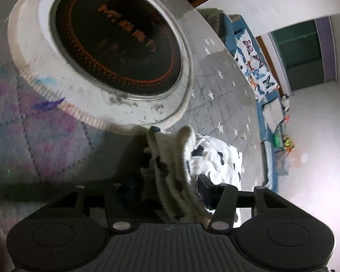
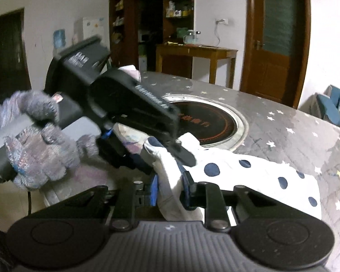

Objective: Fold clothes

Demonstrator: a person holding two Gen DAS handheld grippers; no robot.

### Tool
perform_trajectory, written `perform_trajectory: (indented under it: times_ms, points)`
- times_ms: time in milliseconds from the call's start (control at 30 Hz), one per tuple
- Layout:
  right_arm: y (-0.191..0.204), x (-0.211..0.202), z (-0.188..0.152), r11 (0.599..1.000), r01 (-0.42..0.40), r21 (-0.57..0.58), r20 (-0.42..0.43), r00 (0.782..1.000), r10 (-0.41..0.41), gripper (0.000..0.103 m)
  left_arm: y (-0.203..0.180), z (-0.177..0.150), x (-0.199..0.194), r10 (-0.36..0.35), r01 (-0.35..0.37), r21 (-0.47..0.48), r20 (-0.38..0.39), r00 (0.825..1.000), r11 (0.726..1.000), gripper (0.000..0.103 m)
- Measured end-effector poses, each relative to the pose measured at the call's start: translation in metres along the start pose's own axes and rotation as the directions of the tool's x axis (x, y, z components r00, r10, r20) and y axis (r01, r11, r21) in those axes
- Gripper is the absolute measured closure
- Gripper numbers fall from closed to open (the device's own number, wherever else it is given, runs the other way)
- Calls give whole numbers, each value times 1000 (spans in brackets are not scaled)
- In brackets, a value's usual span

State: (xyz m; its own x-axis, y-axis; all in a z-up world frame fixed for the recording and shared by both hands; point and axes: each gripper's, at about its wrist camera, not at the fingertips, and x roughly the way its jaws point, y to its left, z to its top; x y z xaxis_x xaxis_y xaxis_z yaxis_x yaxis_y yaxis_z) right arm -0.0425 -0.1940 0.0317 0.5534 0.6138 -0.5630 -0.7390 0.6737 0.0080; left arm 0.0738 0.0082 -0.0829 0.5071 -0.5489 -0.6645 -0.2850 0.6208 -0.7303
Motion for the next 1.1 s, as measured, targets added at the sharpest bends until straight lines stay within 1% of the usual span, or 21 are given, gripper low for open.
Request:
perform_trajectory:
  times_ms: [133, 167, 300, 400, 500, 567, 600, 633, 667, 733, 800, 867, 967, 1100]
  points:
    - [-2, -3, 0, 1000, 2, 22, 24, 1000, -3, 82, 2, -1, -5, -32, 32, -14, 5, 999, 999, 37]
    - [-2, -5, 1, 1000, 5, 25, 32, 999, -6, 82, 3, -2, -6, -45, 45, -25, 8, 999, 999, 35]
    - [-4, -7, 3, 998, 7, 61, 60, 998, -11, 82, 5, -5, -10, -92, 93, -71, 17, 996, 993, 23]
    - [-3, -8, 3, 997, 0, 77, 73, 997, -5, 82, 7, -7, -6, -104, 105, -110, 19, 994, 988, 19]
    - [-2, -8, 2, 996, -11, 89, 83, 997, 4, 82, 10, -7, 0, -112, 113, -152, 13, 994, 982, 19]
    - [0, -6, 0, 996, -21, 88, 79, 997, 14, 82, 9, -7, 4, -119, 118, -156, 4, 993, 981, 21]
    - [1, -5, -1, 996, -25, 85, 75, 997, 19, 82, 7, -7, 6, -118, 116, -154, 1, 993, 981, 23]
    - [3, -4, -2, 996, -30, 82, 70, 997, 24, 82, 7, -8, 5, -116, 116, -150, 4, 993, 982, 30]
    - [4, -4, -3, 996, -35, 79, 66, 997, 30, 82, 6, -7, 5, -113, 113, -146, 7, 994, 983, 34]
    - [8, -2, -4, 997, -47, 56, 53, 998, 44, 82, 5, -6, 7, -107, 108, -139, 13, 994, 984, 59]
    - [12, -2, -6, 999, -37, 35, 43, 998, 35, 80, 7, -5, 8, -103, 104, -129, 14, 995, 986, 73]
    - [9, -2, -7, 998, -42, 47, 34, 999, 40, 76, 8, -4, 10, -100, 101, -115, 15, 995, 988, 76]
    - [2, -9, -8, 996, -53, 76, 31, 998, 51, 74, 8, -4, 11, -83, 85, -89, 24, 996, 992, 78]
    - [-18, -23, -8, 990, -16, 137, 34, 999, 12, 71, 9, -2, 12, -65, 68, -68, 35, 997, 995, 78]
